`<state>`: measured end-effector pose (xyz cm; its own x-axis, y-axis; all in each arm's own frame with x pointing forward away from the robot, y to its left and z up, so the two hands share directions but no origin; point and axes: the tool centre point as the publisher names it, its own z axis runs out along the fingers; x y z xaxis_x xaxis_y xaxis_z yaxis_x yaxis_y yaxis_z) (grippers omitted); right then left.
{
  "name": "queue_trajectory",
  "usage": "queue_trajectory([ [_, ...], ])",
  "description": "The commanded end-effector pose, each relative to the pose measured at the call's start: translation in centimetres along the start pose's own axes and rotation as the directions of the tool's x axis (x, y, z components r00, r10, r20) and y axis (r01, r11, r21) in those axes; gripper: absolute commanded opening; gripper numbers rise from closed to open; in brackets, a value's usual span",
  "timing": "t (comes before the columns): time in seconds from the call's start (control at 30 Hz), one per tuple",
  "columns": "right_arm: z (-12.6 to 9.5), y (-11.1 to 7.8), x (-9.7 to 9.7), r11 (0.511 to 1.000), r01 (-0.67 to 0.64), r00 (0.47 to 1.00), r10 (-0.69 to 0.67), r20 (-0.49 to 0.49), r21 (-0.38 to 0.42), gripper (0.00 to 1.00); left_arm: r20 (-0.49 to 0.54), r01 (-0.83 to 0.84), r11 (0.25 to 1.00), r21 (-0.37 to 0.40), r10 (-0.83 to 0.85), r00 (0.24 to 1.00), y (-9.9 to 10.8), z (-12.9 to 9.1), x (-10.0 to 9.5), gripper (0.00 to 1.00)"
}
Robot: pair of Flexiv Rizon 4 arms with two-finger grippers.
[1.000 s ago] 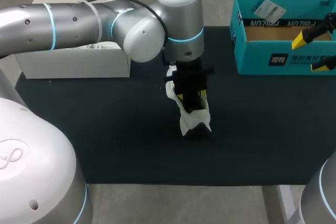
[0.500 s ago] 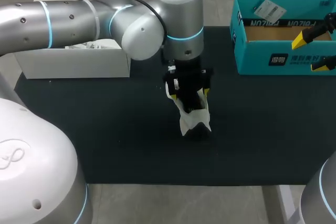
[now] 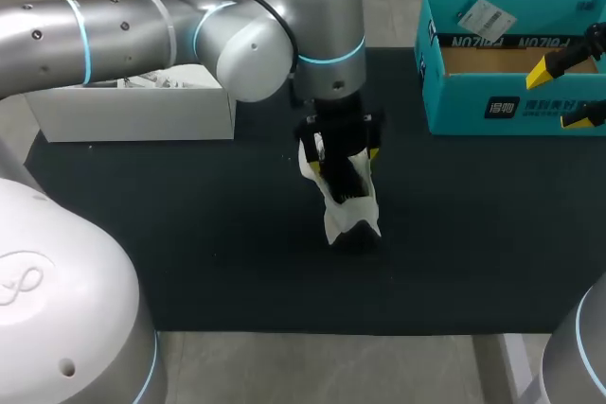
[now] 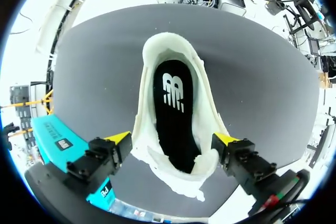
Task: Take the shoe out of the shoebox, open the shoe tongue, remove and reinsert the insole, then place the shoe into the shoebox
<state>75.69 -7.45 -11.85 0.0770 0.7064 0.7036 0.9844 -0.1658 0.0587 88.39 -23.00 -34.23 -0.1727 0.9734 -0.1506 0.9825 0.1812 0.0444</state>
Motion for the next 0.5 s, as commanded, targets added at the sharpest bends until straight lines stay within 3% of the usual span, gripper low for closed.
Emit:
queue_trajectory([
  [0.03,0.1,0.0,0.0,1.000,-0.002,1.000,0.002,0.002,-0.001,1.00,0.023,0.020,1.000,-0.014,-0.019,1.000,0.9,-1.1,0.4,1.00],
  [0.43,0.1,0.0,0.0,1.000,-0.002,1.000,0.002,0.002,-0.001,1.00,0.000,0.057,0.996,-0.073,-0.057,0.998,4.7,-3.7,0.0,1.00],
  [0.47,0.1,0.0,0.0,1.000,-0.002,1.000,0.002,0.002,-0.001,1.00,0.004,0.063,0.995,-0.075,-0.063,0.998,5.1,-4.0,0.0,0.94],
  [0.5,0.1,0.0,0.0,1.000,-0.002,1.000,0.002,0.002,-0.001,1.00,0.013,0.069,0.995,-0.077,-0.069,0.998,5.5,-4.2,0.0,0.82],
])
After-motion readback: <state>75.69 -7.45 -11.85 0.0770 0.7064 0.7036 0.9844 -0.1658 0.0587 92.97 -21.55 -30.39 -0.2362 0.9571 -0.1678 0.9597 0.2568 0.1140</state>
